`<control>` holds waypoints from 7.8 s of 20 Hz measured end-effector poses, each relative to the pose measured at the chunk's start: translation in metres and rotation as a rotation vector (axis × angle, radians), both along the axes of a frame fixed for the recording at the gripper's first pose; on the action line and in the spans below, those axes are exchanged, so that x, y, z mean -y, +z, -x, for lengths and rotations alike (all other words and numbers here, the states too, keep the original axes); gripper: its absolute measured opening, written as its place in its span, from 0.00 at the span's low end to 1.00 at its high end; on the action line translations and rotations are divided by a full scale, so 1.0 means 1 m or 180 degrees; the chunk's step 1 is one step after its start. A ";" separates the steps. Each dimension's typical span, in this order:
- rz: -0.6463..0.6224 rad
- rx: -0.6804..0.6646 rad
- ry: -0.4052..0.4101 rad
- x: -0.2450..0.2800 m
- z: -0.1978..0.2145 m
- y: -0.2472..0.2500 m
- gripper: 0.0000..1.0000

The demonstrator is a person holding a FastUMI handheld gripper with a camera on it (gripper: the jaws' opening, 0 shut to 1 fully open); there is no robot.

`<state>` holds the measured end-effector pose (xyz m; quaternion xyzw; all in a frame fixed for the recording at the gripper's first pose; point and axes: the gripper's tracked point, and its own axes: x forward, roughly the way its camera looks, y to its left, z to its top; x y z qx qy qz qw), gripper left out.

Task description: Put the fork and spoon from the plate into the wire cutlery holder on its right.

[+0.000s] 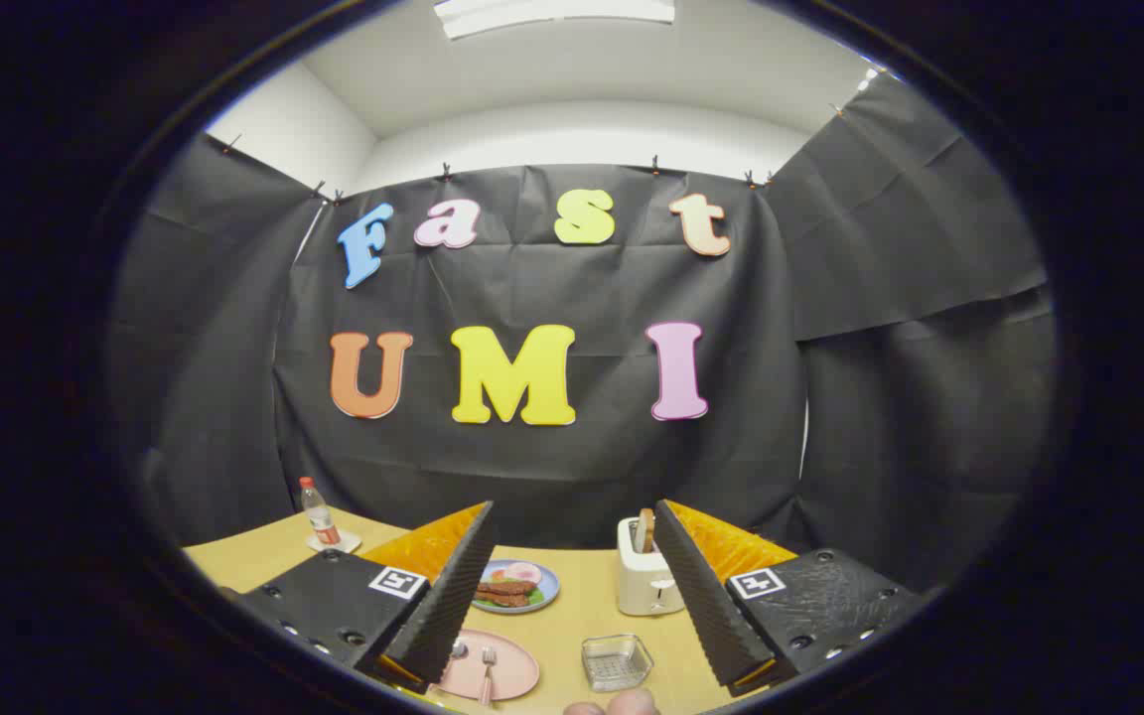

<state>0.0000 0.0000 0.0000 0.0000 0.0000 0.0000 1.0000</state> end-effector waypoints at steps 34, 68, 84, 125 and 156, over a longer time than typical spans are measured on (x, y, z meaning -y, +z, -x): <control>0.0214 -0.2569 0.0306 -0.090 -0.018 -0.272 0.97; -0.0056 -0.4761 0.0184 0.010 -0.002 -0.200 0.08; -0.0063 -0.5984 -0.0226 0.061 -0.015 -0.236 0.07; 0.0076 -0.3420 0.0311 -0.154 0.004 -0.346 0.80; -0.0089 -0.4586 0.0129 0.003 0.008 -0.190 0.06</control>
